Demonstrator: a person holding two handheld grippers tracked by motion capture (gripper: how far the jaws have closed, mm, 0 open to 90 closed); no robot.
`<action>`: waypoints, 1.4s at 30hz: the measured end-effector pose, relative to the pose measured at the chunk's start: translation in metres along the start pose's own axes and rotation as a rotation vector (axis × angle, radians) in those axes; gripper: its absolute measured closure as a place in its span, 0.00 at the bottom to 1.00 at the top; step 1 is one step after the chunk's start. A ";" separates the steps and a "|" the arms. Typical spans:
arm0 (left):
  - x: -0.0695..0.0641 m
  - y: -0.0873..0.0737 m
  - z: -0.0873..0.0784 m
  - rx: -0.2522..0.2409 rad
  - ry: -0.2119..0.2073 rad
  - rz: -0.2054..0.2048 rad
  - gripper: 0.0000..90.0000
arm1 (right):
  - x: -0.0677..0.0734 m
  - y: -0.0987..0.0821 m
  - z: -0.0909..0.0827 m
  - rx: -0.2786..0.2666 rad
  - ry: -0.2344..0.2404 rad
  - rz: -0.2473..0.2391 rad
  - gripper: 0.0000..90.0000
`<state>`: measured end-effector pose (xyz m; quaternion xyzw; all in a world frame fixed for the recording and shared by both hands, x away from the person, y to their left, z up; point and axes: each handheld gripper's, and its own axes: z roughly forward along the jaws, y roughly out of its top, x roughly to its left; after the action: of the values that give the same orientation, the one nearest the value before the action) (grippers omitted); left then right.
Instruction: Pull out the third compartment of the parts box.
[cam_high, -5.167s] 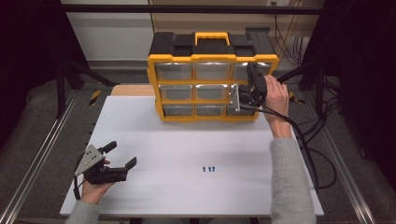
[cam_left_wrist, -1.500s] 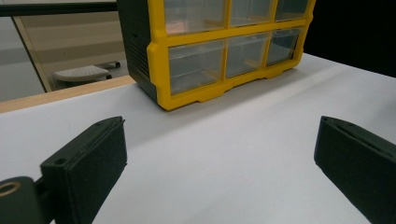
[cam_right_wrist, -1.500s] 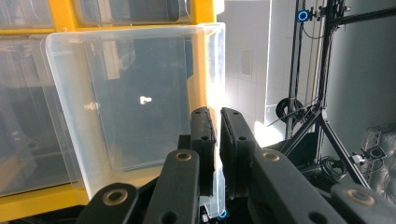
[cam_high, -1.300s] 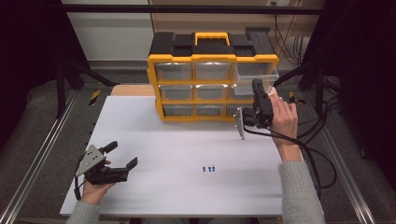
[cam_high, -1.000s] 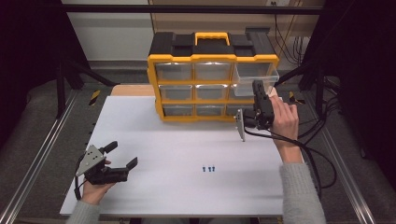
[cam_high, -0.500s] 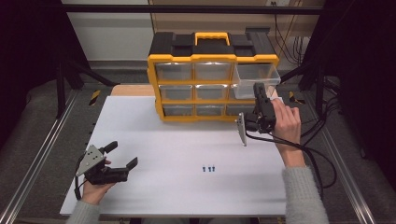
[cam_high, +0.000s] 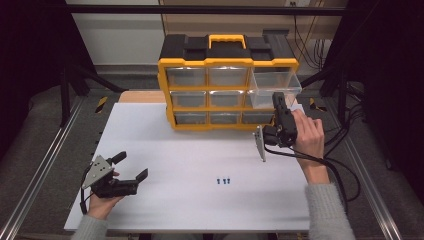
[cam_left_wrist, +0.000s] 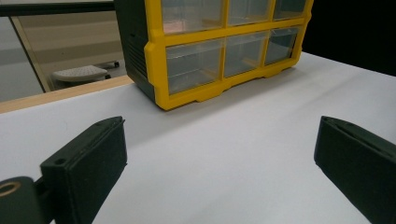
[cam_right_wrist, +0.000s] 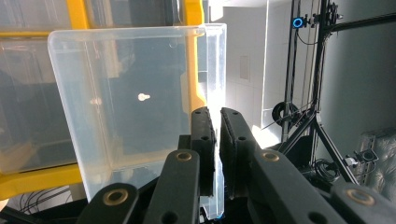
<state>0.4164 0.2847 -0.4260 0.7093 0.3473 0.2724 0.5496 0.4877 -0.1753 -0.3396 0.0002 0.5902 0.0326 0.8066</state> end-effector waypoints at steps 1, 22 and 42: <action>0.000 0.000 0.000 0.001 0.000 0.001 0.02 | 0.000 0.000 -0.001 0.001 0.000 0.000 0.94; 0.000 0.000 0.000 0.002 -0.002 0.002 0.02 | -0.009 0.002 -0.006 0.020 0.102 0.164 0.76; 0.000 0.000 0.000 0.005 -0.006 -0.003 0.02 | -0.033 -0.014 -0.015 0.026 0.366 0.919 0.29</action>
<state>0.4165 0.2842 -0.4262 0.7109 0.3473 0.2689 0.5493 0.4642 -0.1913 -0.3137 0.2651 0.6614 0.3771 0.5917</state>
